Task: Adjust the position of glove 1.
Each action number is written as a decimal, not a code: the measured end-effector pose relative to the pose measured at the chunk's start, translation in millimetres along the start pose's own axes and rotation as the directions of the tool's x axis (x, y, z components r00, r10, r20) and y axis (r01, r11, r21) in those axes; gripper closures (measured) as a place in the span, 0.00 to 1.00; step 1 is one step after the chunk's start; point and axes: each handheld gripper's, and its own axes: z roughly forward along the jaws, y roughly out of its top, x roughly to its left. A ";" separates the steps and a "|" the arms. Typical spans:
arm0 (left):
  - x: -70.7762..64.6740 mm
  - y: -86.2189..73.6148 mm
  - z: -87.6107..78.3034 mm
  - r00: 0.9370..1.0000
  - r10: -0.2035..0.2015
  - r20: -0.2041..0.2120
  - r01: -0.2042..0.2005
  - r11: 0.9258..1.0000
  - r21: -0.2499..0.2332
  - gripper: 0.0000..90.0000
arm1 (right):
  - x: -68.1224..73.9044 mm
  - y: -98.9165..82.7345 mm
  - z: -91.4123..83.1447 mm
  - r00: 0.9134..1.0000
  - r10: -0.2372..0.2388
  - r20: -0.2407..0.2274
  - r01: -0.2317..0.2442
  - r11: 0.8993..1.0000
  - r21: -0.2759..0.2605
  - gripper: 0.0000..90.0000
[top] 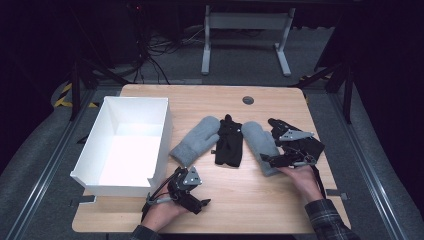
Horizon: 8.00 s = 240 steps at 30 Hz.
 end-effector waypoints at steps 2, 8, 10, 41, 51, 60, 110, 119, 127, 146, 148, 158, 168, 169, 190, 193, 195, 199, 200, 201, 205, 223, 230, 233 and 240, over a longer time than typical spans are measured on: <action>0.0 -0.1 -0.1 1.000 0.001 -0.002 -0.001 1.000 0.000 0.00 | -1.7 0.8 5.1 1.000 0.004 0.000 -0.004 1.000 0.007 0.19; -1.0 -0.6 -0.6 1.000 -0.007 -0.003 0.007 1.000 0.001 0.00 | -7.3 1.2 16.5 1.000 0.013 -0.029 -0.012 1.000 0.019 0.40; -2.0 -1.4 -1.1 1.000 -0.009 -0.009 0.009 1.000 -0.003 0.00 | -8.4 1.2 17.9 0.999 0.016 -0.033 -0.015 0.999 0.029 0.53; -0.1 0.1 0.1 1.000 -0.004 -0.003 0.004 1.000 -0.002 0.00 | 49.3 -36.0 -66.0 0.987 -0.029 -0.158 0.022 0.998 -0.051 0.92; -0.2 0.1 0.2 1.000 -0.004 -0.002 0.004 1.000 -0.003 0.00 | 65.3 -47.5 -62.4 0.984 -0.046 -0.172 0.050 0.999 0.016 0.64; -0.2 0.0 0.1 1.000 -0.004 -0.004 0.004 1.000 -0.002 0.00 | 40.3 -59.0 -92.7 0.991 -0.029 -0.127 0.026 0.999 -0.029 0.93; -0.5 -0.1 0.0 1.000 -0.010 -0.004 0.010 1.000 -0.002 0.00 | 103.7 -61.5 -40.7 0.859 -0.206 -0.469 0.283 0.954 0.099 1.00; -0.1 0.0 0.1 1.000 -0.008 -0.002 0.008 1.000 -0.002 0.00 | 133.0 -46.5 -16.9 0.814 -0.252 -0.524 0.344 0.935 0.085 1.00; -0.4 0.0 0.1 1.000 -0.009 -0.005 0.009 1.000 -0.001 0.00 | 142.5 -35.2 -3.5 0.804 -0.287 -0.520 0.373 0.925 0.066 1.00; -0.8 2.0 -1.1 1.000 -0.020 -0.007 0.020 1.000 0.007 0.03 | 103.5 -44.9 -35.4 0.896 -0.220 -0.387 0.251 0.967 0.032 0.61; -1.5 3.8 -2.0 0.999 -0.030 -0.016 0.030 0.999 0.013 0.07 | 93.2 -50.8 -42.2 0.918 -0.212 -0.336 0.235 0.972 0.029 0.52; -1.4 6.0 -5.7 0.998 -0.065 0.001 0.065 0.998 0.022 0.08 | 40.0 -81.8 -57.3 0.979 -0.128 -0.156 0.135 0.990 0.034 0.24; -4.9 16.9 -20.7 0.996 -0.094 -0.003 0.094 0.995 -0.019 0.07 | 25.3 -88.9 -51.2 0.993 -0.103 -0.054 0.106 0.993 0.043 0.14; -5.4 18.9 -21.0 0.995 -0.099 -0.003 0.099 0.995 -0.024 0.07 | 25.5 -88.8 -50.6 0.993 -0.102 -0.052 0.104 0.994 0.043 0.13; 8.4 60.6 -20.9 0.986 -0.150 -0.079 0.147 0.988 -0.043 0.11 | 25.5 -88.7 -49.2 0.993 -0.101 -0.055 0.104 0.994 0.045 0.11; 12.4 67.4 -18.3 0.984 -0.150 -0.092 0.147 0.988 -0.044 0.12 | 25.5 -88.7 -49.1 0.993 -0.101 -0.054 0.104 0.994 0.045 0.11; 15.7 72.2 -16.1 0.983 -0.154 -0.101 0.151 0.988 -0.042 0.14 | 25.5 -88.7 -49.1 0.993 -0.101 -0.055 0.104 0.994 0.045 0.11; 23.8 81.4 -11.0 0.979 -0.159 -0.128 0.156 0.987 -0.033 0.17 | 25.5 -88.7 -49.1 0.993 -0.101 -0.054 0.104 0.994 0.045 0.11; 25.9 83.1 -10.2 0.979 -0.158 -0.132 0.156 0.987 -0.028 0.18 | 25.5 -88.7 -49.1 0.993 -0.101 -0.054 0.104 0.994 0.045 0.11; 27.9 85.4 -9.0 0.977 -0.161 -0.141 0.159 0.987 -0.027 0.18 | 25.5 -88.7 -49.1 0.993 -0.101 -0.055 0.104 0.994 0.045 0.11; 38.5 93.6 -5.5 0.973 -0.163 -0.162 0.161 0.987 -0.023 0.21 | 25.5 -88.8 -49.3 0.994 -0.100 -0.054 0.103 0.994 0.045 0.11; 104.4 109.1 13.1 0.918 -0.231 -0.323 0.240 0.971 -0.010 0.29 | 25.2 -88.9 -49.3 0.994 -0.099 -0.054 0.101 0.994 0.044 0.11; 120.6 96.4 24.1 0.904 -0.276 -0.325 0.304 0.952 0.036 0.32 | 25.3 -88.9 -49.3 0.994 -0.099 -0.054 0.101 0.994 0.044 0.11; 124.3 93.0 27.3 0.902 -0.301 -0.309 0.329 0.943 0.041 0.36 | 25.2 -88.9 -49.3 0.994 -0.099 -0.054 0.101 0.994 0.044 0.11; 126.2 89.8 30.3 0.907 -0.316 -0.278 0.343 0.938 0.053 0.62 | 25.3 -88.9 -49.3 0.994 -0.099 -0.054 0.101 0.994 0.044 0.11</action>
